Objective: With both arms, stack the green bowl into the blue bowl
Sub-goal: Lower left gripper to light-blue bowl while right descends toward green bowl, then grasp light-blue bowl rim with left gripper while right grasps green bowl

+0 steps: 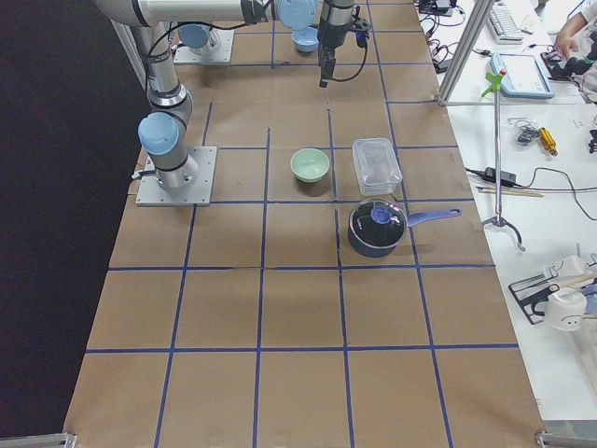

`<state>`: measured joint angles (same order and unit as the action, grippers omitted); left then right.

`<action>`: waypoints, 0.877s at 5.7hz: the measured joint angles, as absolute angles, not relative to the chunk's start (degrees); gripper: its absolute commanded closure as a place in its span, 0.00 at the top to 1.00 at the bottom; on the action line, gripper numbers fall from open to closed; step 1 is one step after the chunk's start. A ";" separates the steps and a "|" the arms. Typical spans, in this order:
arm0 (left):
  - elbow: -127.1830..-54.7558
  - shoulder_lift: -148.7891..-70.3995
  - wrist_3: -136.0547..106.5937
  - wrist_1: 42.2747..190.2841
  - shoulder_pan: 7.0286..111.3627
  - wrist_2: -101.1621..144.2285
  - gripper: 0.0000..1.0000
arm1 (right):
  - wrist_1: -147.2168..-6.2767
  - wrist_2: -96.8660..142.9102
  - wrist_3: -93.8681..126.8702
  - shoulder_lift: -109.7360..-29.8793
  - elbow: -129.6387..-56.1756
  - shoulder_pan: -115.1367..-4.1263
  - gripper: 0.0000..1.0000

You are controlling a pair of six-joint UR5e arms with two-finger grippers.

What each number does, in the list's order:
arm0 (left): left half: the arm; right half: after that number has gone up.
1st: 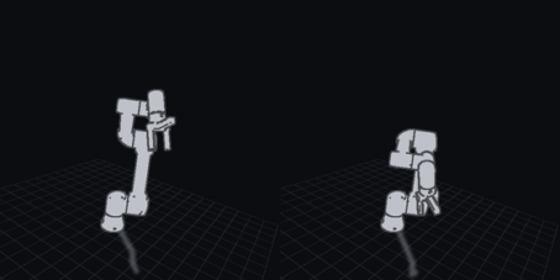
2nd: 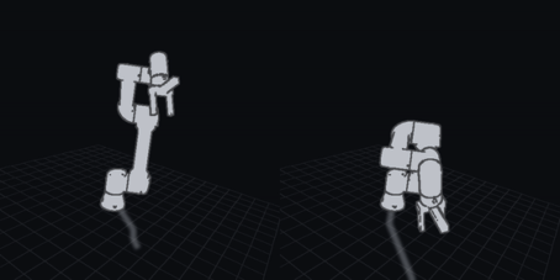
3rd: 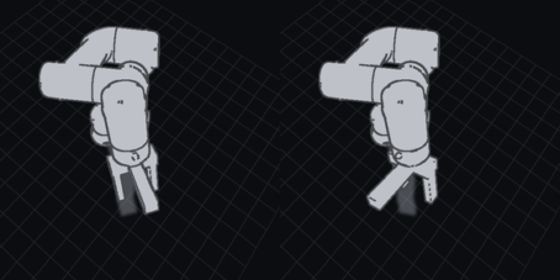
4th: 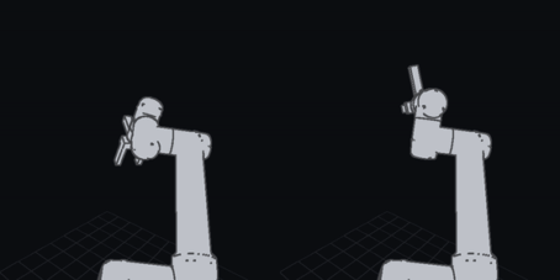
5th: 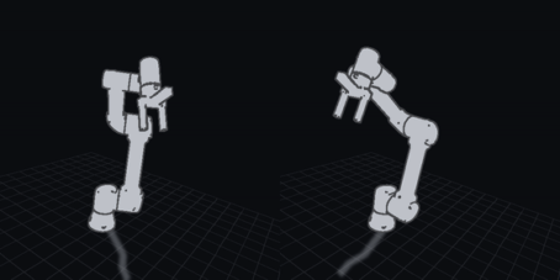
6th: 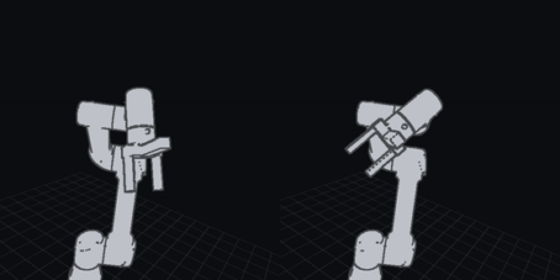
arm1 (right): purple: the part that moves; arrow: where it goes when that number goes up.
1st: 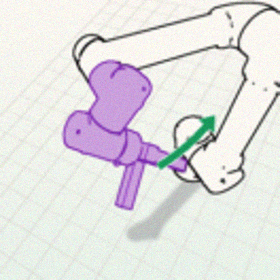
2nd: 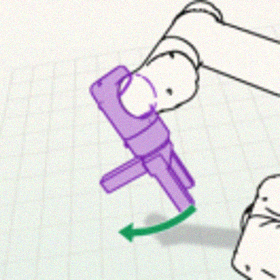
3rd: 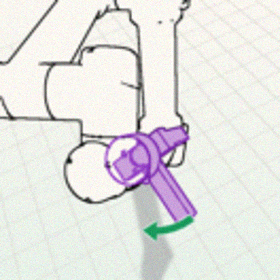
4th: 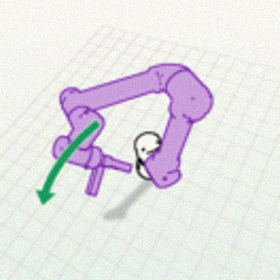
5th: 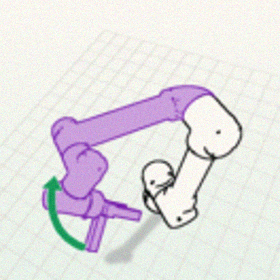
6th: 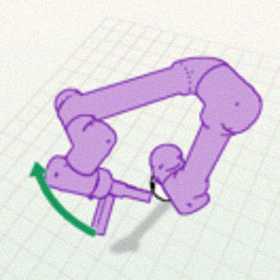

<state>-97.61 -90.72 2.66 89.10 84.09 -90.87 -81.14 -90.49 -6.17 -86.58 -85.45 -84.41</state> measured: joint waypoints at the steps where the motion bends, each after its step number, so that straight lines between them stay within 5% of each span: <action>1: -101.26 -93.82 3.86 85.39 83.06 -90.90 0.95 | -81.61 -90.47 -12.64 -88.56 -89.15 -79.14 1.00; 5: -115.31 -104.44 4.49 59.00 82.40 -90.86 0.94 | -97.24 -90.37 -26.28 -92.38 -105.55 -66.96 1.00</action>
<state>-115.31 -104.44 4.49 59.00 82.40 -90.86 -97.24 -90.37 -26.28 -92.38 -105.55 -66.96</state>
